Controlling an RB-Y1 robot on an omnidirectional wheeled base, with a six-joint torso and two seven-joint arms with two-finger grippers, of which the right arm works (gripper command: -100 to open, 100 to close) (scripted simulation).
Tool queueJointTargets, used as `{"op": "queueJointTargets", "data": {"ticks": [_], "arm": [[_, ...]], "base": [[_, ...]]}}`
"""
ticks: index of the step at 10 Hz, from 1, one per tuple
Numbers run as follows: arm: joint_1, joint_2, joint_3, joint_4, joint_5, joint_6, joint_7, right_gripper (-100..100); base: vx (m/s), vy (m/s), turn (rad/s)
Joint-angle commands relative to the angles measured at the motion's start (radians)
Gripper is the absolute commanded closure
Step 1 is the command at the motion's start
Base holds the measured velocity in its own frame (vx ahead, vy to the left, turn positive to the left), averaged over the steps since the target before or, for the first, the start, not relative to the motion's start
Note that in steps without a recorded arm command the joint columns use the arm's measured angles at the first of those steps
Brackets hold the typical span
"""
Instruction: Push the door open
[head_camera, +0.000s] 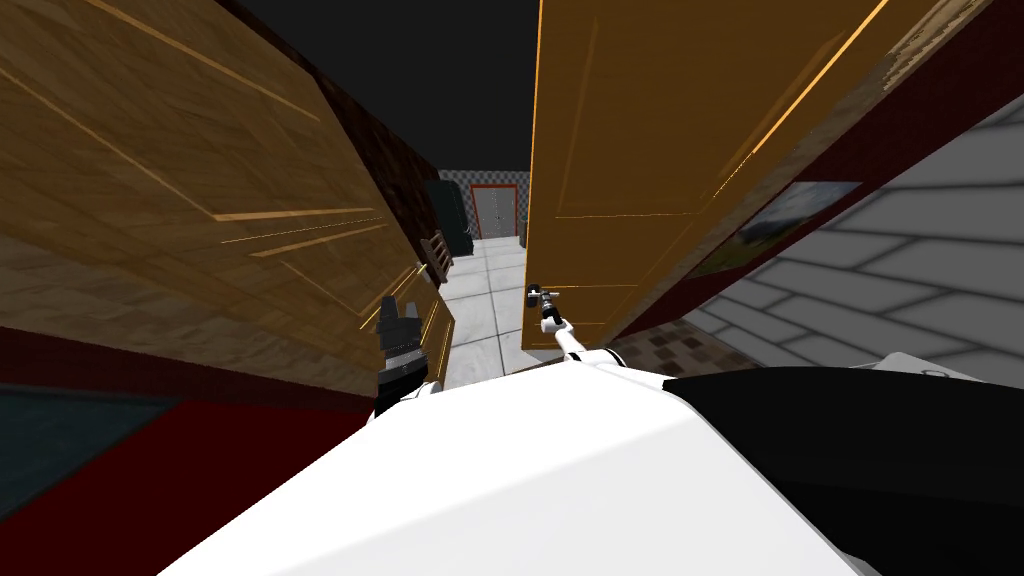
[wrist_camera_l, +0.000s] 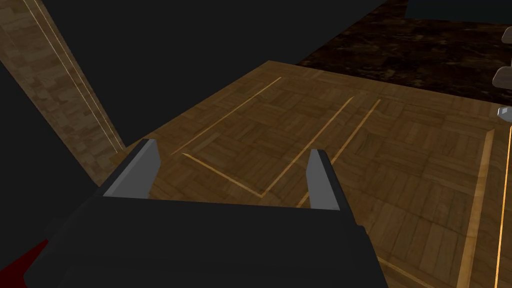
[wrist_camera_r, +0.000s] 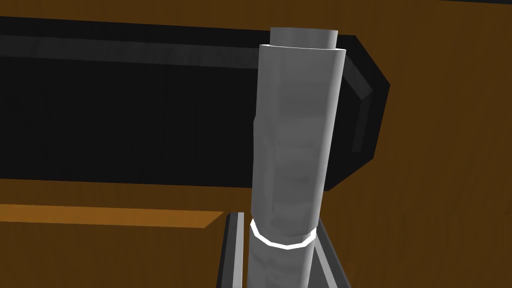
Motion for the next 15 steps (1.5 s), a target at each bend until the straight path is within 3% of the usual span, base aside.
{"op": "queueJointTargets", "data": {"ticks": [1,4,6,7,15], "arm": [[-0.006,-0.021,-0.03,0.002,-0.008,-0.003,0.01,100],[-0.003,-0.034,-0.064,0.005,-0.019,-0.002,0.02,100],[-0.003,-0.034,-0.064,0.005,-0.019,-0.002,0.02,100],[0.0,-0.042,-0.086,0.007,-0.026,-0.001,0.026,100],[0.006,-0.066,-0.155,0.012,-0.048,0.001,0.045,100]], "base": [[0.167,0.103,-0.071],[0.212,0.108,-0.087],[0.078,0.044,-0.014],[0.128,0.084,-0.047],[0.179,0.098,-0.073]]}}
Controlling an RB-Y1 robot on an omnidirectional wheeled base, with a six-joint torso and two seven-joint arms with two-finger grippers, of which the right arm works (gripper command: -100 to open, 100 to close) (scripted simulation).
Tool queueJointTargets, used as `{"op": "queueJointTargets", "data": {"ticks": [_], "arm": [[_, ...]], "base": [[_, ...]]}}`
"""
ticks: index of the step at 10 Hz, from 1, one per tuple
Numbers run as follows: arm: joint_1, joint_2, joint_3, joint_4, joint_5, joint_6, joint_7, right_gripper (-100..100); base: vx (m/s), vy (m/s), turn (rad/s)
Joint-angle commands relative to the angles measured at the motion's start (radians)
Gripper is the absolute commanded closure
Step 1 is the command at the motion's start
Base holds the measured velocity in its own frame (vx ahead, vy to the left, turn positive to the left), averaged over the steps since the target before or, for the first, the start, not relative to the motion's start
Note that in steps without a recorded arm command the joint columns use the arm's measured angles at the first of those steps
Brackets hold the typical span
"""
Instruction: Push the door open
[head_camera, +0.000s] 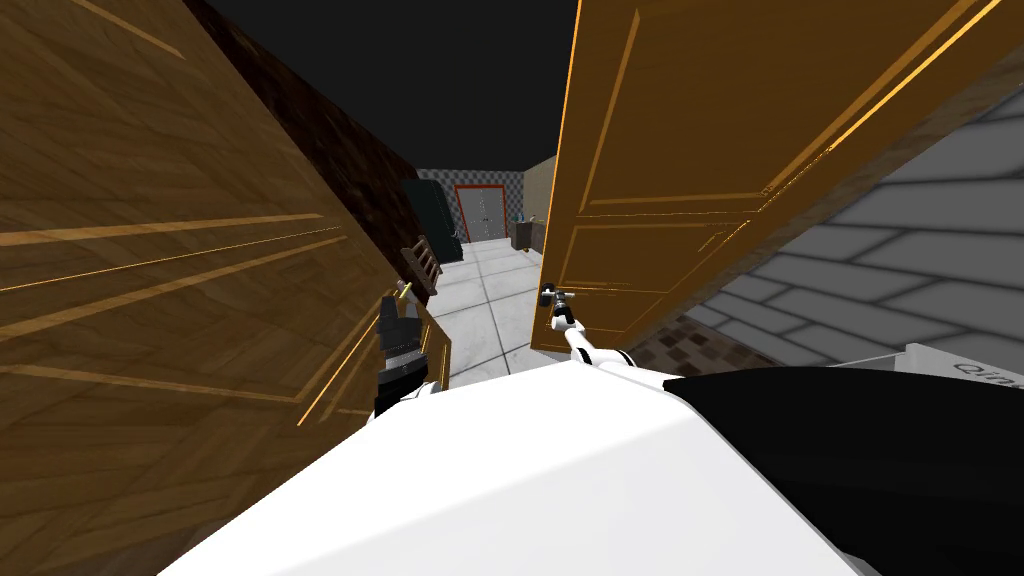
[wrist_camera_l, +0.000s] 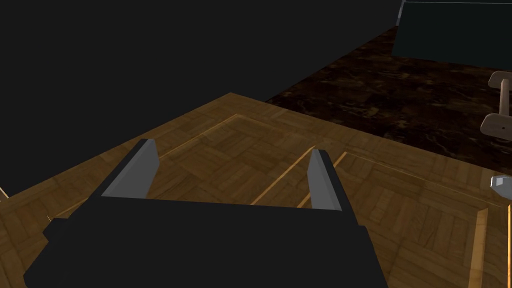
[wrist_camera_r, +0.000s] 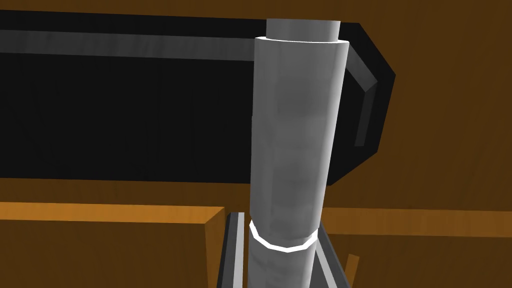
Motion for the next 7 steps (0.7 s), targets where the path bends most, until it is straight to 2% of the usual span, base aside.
{"op": "queueJointTargets", "data": {"ticks": [1,2,7], "arm": [[0.0,0.0,0.0,0.0,0.0,0.0,0.0,100],[0.002,-0.008,-0.017,0.001,-0.006,-0.003,0.005,100],[0.011,-0.025,-0.059,0.003,-0.019,-0.005,0.019,100]], "base": [[0.079,0.033,-0.037],[0.116,0.024,-0.052],[0.182,0.024,-0.043]]}}
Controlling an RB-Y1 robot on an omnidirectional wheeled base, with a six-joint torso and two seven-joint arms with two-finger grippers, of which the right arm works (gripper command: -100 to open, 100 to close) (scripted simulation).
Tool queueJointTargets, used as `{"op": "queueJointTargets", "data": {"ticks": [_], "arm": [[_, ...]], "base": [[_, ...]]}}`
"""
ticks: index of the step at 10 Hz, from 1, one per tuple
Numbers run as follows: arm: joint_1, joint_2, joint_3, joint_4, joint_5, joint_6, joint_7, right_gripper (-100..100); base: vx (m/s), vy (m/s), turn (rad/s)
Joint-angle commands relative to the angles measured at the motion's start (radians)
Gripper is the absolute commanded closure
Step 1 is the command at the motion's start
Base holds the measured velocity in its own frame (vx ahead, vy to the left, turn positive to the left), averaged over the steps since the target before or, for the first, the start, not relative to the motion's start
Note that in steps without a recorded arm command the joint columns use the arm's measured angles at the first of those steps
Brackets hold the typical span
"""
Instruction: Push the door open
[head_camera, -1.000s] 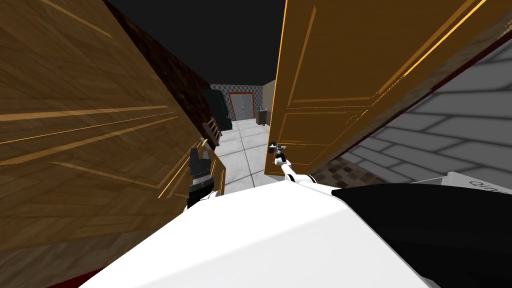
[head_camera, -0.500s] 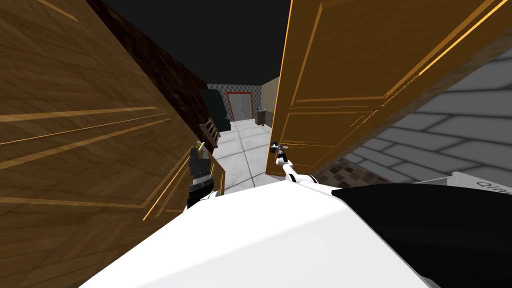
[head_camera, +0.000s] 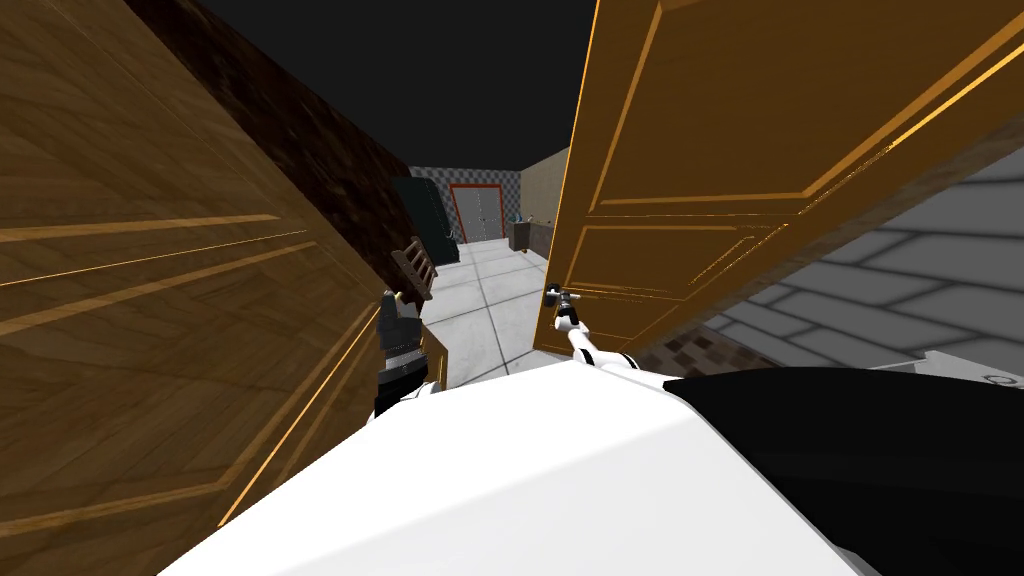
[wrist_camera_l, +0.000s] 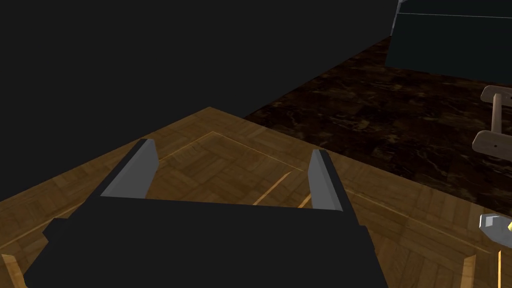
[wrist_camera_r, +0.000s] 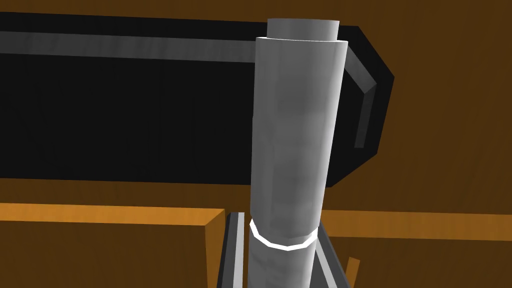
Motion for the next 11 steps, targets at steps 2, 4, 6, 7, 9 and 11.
{"op": "queueJointTargets", "data": {"ticks": [2,4,6,7,9,11], "arm": [[-0.009,-0.023,-0.021,0.029,-0.007,-0.017,0.001,100],[-0.004,-0.032,-0.042,0.03,-0.014,-0.018,0.008,100],[0.0,-0.041,-0.065,0.032,-0.021,-0.019,0.015,100],[0.003,-0.045,-0.076,0.032,-0.025,-0.019,0.019,100],[0.007,-0.054,-0.1,0.033,-0.032,-0.02,0.027,100],[0.012,-0.063,-0.123,0.034,-0.04,-0.021,0.035,100]], "base": [[0.141,0.02,-0.019],[0.209,0.039,-0.065],[0.195,0.015,-0.043],[0.209,0.025,-0.066],[0.197,0.049,-0.068],[0.155,0.021,-0.042]]}}
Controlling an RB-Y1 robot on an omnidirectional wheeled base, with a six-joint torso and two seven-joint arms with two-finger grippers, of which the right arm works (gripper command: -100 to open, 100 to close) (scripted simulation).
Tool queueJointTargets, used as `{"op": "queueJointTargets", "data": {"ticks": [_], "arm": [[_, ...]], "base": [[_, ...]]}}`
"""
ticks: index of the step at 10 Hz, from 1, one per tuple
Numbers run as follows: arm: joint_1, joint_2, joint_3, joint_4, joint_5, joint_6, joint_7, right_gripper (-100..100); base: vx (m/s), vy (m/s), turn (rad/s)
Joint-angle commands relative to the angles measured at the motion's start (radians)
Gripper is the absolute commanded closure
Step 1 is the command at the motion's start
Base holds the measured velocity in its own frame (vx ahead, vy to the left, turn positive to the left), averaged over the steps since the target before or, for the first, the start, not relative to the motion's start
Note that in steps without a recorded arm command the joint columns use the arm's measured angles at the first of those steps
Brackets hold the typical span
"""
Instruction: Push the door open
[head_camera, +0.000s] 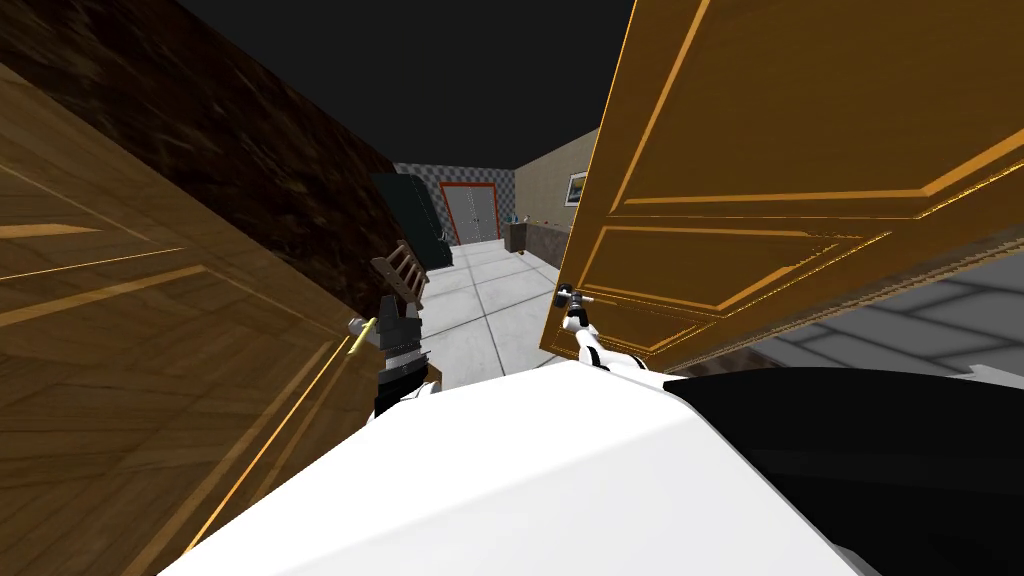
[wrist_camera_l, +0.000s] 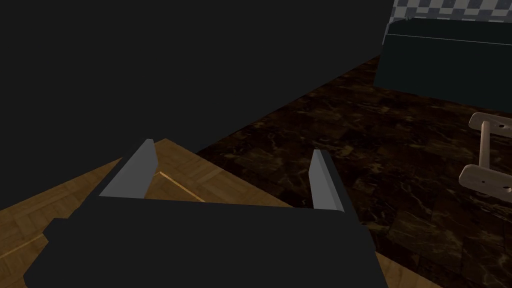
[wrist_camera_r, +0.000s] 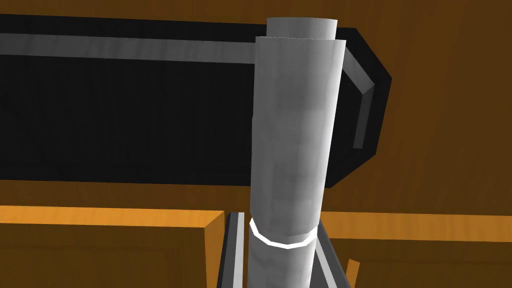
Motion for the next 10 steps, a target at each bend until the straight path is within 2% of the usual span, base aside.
{"op": "queueJointTargets", "data": {"ticks": [1,5,10], "arm": [[0.006,-0.017,-0.022,-0.001,-0.007,0.003,0.007,100],[0.017,-0.038,-0.076,0.001,-0.024,0.001,0.024,100],[0.025,-0.053,-0.116,0.003,-0.036,0.0,0.038,100]], "base": [[0.201,0.065,-0.061],[0.225,0.04,-0.078],[0.165,0.032,-0.046]]}}
